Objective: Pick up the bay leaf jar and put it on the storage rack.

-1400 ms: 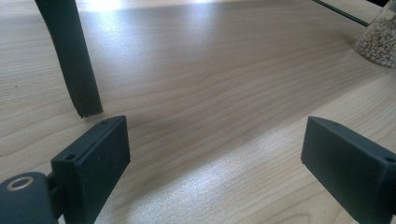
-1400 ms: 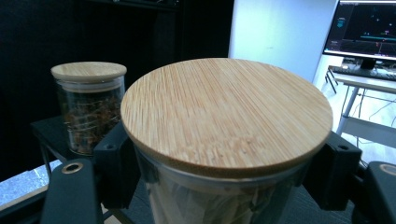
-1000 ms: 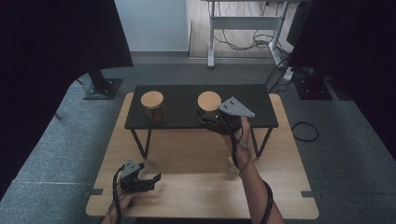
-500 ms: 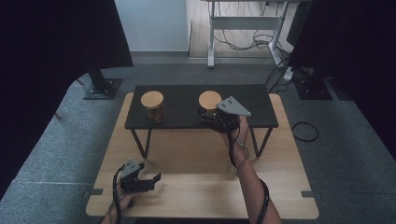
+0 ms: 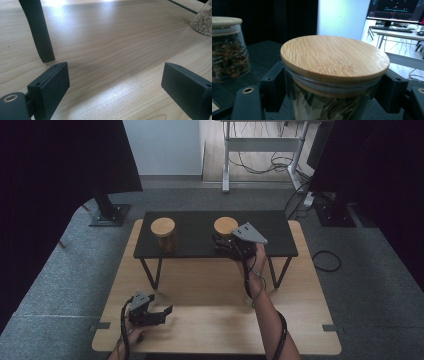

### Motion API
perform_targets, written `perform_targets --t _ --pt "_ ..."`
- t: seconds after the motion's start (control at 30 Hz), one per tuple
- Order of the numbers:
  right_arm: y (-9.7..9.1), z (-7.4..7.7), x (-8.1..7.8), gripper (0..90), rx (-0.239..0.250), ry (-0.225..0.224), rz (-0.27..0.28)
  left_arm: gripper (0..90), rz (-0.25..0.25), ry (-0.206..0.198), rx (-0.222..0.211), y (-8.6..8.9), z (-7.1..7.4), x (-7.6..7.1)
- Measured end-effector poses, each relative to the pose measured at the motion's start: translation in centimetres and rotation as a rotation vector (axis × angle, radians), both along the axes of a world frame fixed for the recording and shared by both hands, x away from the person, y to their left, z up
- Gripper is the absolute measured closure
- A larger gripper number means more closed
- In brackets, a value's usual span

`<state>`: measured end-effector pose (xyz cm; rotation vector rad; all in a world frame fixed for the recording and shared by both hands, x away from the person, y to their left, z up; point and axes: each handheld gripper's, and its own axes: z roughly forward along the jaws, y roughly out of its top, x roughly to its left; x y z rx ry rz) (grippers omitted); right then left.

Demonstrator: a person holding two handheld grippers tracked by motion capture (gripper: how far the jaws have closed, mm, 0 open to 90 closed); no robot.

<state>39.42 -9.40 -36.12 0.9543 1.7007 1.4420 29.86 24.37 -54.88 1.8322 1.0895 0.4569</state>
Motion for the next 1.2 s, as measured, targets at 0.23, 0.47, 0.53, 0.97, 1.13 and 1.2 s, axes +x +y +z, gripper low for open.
perform_targets --t 0.23,0.47,0.53,0.97,1.13,1.2 --pt "0.1 0.1 -0.2 22.6 -0.015 -0.003 -0.011 7.4 0.002 -0.001 0.000 0.0 0.0 0.0" --pt "0.0 0.1 -0.1 22.9 -0.005 -0.002 -0.006 7.4 0.002 -0.001 -0.002 0.0 0.0 0.0" --pt "0.0 0.1 -0.1 22.3 -0.002 0.000 -0.002 7.4 0.003 -0.001 -0.002 0.0 0.0 0.0" --pt "-1.0 0.1 -1.0 14.6 0.048 -0.007 0.021 7.2 0.005 -0.002 0.005 0.0 0.0 0.0" --pt "-1.2 -0.1 -1.4 13.5 0.056 -0.009 0.024 7.2 0.008 -0.002 0.001 0.0 0.0 0.0" --pt "-1.2 -0.1 -1.6 13.1 0.051 -0.012 0.023 7.2 0.009 -0.001 0.000 0.0 0.0 0.0"
